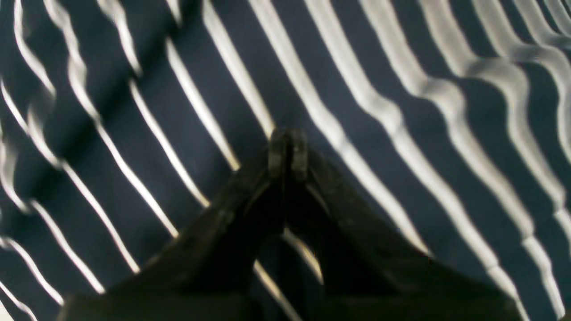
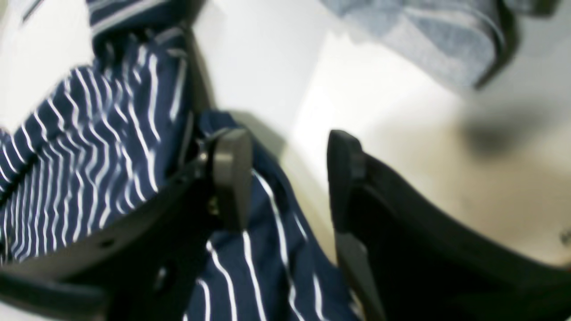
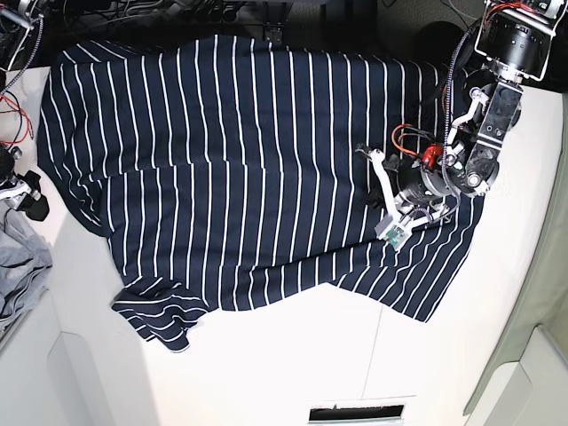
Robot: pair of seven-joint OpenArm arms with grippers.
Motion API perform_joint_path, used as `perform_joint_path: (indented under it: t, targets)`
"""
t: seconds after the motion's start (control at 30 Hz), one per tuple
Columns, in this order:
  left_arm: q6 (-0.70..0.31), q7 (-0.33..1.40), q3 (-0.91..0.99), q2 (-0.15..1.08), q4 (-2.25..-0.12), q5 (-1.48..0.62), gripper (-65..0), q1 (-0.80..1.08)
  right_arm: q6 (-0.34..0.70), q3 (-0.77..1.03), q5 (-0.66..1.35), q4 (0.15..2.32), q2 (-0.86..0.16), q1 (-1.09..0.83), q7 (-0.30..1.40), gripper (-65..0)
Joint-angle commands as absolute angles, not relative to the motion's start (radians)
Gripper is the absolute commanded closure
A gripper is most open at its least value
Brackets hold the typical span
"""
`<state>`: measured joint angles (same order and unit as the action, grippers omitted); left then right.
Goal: Layout the t-shirt on the table in an organized manner, then fold the t-shirt properly
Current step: 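Drag the shirt side with the right gripper to square the body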
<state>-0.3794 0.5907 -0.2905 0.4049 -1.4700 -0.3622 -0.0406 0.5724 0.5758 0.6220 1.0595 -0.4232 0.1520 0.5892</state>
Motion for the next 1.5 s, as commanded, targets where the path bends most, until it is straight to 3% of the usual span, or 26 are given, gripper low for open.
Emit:
perform_joint_path:
  t: [0.0,0.07,0.23,0.5,0.9,0.97,1.13,1.47]
  targets:
    - [-0.383,0.577,-0.286,0.416,-1.500,-0.368,-3.1,-0.059,0.587,0.560,0.636,1.077,-0.445,0.169,0.543,-27.8]
    - [-0.382,0.577,-0.286,0.416,-1.512,-0.367,-3.1,-0.060,0.586,0.509,0.591,1.077,-0.445,0.172,0.463,-28.7]
    - [-0.382,0.576,-0.286,0.410,-1.512,-0.378,-3.1,-0.061,0.565,0.357,0.397,1.073,-0.445,0.197,0.348,-43.7]
    - [-0.382,0.580,-0.286,0.410,-1.512,-0.377,-3.1,-0.058,0.519,0.200,0.336,1.069,-0.445,0.219,0.329,-43.6]
    - [-0.382,0.580,-0.286,0.410,-1.512,-0.378,-3.1,-0.058,0.459,0.183,0.298,0.938,-0.446,0.221,0.325,-43.4]
    - [-0.382,0.580,-0.286,0.410,-1.512,-0.378,-3.1,-0.058,0.460,0.183,0.294,0.936,-0.446,0.221,0.324,-36.4]
    - [-0.382,0.580,-0.286,0.413,-1.512,-0.374,-3.1,-0.059,0.461,0.183,0.295,0.937,-0.446,0.222,0.255,0.0]
    - [-0.348,0.579,-0.286,0.447,-1.512,-0.327,-3.1,-0.059,0.467,0.257,0.232,0.937,-0.479,0.238,0.246,0.0]
